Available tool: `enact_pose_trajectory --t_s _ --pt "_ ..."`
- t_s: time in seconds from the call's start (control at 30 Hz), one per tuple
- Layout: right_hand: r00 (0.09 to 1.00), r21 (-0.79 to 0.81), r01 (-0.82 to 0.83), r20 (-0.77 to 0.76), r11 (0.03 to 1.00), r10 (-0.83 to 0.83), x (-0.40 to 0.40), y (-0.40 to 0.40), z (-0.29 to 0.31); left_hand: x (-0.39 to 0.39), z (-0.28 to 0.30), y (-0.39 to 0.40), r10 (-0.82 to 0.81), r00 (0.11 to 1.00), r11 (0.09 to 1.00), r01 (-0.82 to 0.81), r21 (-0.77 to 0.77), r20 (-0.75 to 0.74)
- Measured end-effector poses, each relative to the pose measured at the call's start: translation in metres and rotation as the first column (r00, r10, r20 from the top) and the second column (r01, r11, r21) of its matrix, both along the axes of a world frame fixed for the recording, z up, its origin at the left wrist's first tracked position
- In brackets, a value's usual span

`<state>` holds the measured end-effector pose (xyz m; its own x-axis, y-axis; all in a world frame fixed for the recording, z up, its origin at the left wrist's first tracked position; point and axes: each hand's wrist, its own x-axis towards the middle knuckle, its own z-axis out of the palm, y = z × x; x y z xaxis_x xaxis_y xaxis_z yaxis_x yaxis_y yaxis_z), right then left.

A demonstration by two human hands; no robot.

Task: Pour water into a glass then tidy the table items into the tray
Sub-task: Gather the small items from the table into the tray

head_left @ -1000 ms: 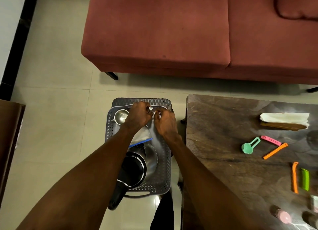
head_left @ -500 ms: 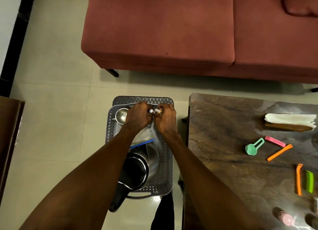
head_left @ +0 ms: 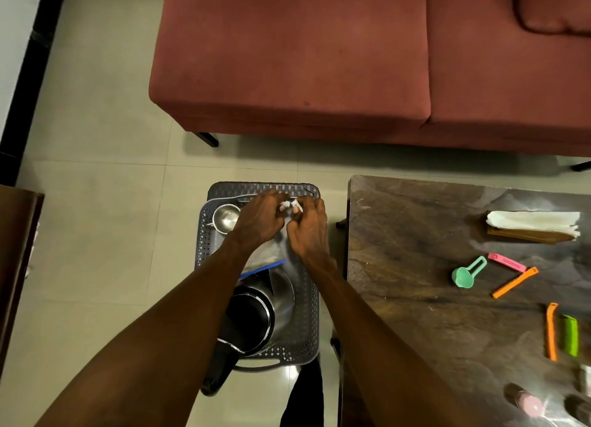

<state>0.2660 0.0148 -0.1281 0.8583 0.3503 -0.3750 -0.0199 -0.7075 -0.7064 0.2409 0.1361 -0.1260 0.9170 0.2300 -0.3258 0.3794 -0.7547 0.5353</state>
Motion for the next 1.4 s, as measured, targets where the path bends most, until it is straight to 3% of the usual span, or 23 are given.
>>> enact_pose_trajectory --t_s 0.23,0.5,0.73,0.87,1.13,1.4 --pt "1.000 -0.077 -0.002 -0.007 0.997 0.002 0.000 -0.001 -0.005 -0.004 0.007 -0.006 0.057 0.993 0.998 -0.061 0.031 0.102" --pt "1.000 -0.094 -0.010 0.028 0.996 0.013 0.005 0.001 -0.011 -0.006 -0.005 0.000 0.097 0.992 0.995 -0.096 -0.016 0.079" --pt "0.987 -0.145 -0.130 0.079 0.981 0.142 0.011 0.011 -0.016 -0.001 -0.008 0.003 0.030 0.999 0.954 -0.025 0.299 -0.014" --pt "0.977 -0.143 -0.191 0.071 0.971 0.203 0.014 0.018 -0.019 -0.002 -0.018 0.004 -0.023 0.998 0.914 0.044 0.402 -0.056" --pt "0.991 -0.139 -0.125 0.032 0.982 0.131 0.007 0.018 -0.029 0.002 -0.024 0.001 -0.045 0.993 0.871 0.091 0.484 -0.106" --pt "0.999 -0.010 -0.009 0.046 1.000 0.009 -0.004 0.021 -0.040 0.003 -0.023 -0.004 -0.045 0.992 0.868 0.096 0.488 -0.116"
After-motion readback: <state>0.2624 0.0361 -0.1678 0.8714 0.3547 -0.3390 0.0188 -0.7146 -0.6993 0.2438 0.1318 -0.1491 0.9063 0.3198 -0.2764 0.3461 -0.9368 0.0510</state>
